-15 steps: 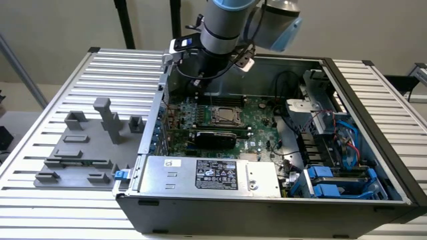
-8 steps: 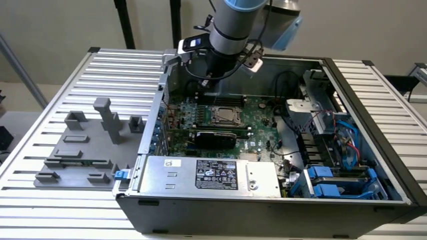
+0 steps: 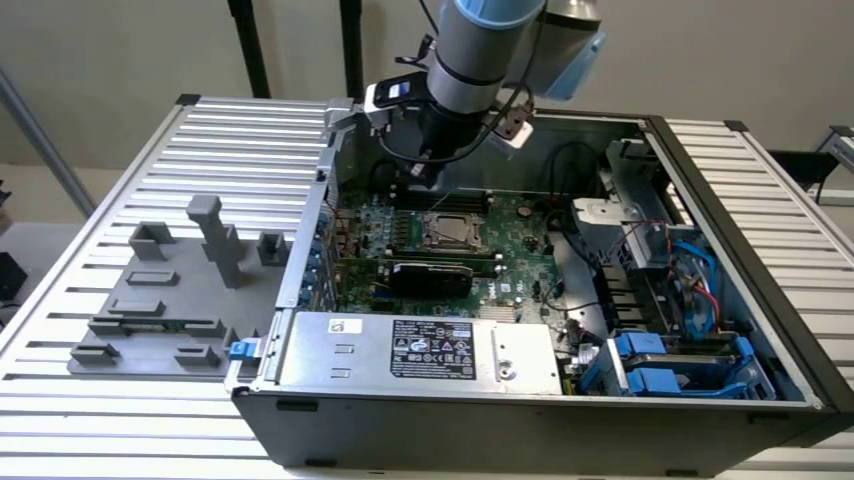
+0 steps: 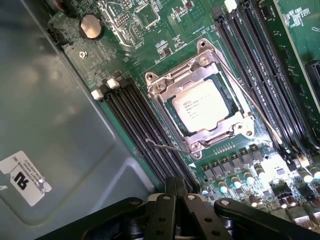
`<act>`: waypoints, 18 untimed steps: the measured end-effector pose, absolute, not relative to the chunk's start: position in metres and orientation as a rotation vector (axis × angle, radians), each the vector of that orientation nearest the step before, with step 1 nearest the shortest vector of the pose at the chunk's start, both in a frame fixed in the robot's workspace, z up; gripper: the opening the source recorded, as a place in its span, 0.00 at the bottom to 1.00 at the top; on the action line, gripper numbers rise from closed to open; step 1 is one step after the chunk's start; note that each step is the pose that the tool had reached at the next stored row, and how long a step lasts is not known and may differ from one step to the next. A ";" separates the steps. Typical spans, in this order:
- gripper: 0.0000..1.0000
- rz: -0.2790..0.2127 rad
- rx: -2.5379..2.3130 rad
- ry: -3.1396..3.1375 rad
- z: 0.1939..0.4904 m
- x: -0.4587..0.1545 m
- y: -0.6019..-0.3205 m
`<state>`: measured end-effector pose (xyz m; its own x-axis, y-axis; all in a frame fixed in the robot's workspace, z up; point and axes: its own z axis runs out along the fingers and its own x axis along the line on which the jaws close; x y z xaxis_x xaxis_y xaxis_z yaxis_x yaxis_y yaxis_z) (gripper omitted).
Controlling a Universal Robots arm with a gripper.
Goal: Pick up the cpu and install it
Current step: 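Install the first cpu locking lever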
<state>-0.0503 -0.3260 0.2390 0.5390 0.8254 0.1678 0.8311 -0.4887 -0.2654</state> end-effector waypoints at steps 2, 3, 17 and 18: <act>0.11 -0.020 -2.476 -1.376 0.237 -0.050 -0.326; 0.11 -0.016 -2.481 -1.378 0.236 -0.050 -0.326; 0.11 -0.006 -2.526 -1.351 0.219 -0.049 -0.325; 0.11 -0.007 -2.529 -1.346 0.218 -0.049 -0.324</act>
<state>-0.0490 -0.3241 0.2184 0.5667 0.8132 0.1324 0.8145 -0.5287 -0.2389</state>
